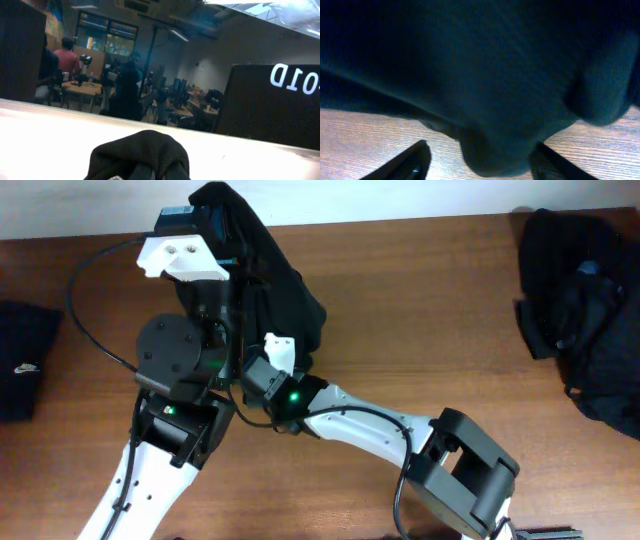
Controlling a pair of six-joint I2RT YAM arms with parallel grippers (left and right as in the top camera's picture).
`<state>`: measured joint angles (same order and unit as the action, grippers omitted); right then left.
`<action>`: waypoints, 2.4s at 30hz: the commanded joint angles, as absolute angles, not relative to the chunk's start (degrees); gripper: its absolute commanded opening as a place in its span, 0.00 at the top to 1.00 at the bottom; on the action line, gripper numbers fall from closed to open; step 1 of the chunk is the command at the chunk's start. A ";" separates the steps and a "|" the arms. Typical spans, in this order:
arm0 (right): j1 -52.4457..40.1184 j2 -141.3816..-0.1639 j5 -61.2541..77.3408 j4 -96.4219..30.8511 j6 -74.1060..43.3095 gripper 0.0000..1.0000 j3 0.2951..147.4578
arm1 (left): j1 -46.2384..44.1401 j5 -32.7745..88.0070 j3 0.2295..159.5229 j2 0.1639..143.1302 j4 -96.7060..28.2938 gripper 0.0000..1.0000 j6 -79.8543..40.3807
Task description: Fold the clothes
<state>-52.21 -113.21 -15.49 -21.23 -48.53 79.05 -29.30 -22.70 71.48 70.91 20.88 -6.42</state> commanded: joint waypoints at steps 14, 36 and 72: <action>-61.21 -104.42 -9.67 -23.86 -43.31 0.25 78.74 | -29.47 -22.28 73.52 68.75 21.61 1.00 -5.45; -58.63 -113.93 -24.27 -11.35 -42.00 0.33 78.74 | -29.47 -22.24 73.56 67.11 19.59 0.99 -5.45; -54.24 -113.93 -26.24 -10.61 -41.98 0.43 78.74 | -29.47 -22.22 73.56 65.87 17.63 1.00 -5.45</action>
<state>-54.46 -113.12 -23.11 -10.68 -42.00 78.61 -29.30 -22.70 71.48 67.81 16.91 -6.42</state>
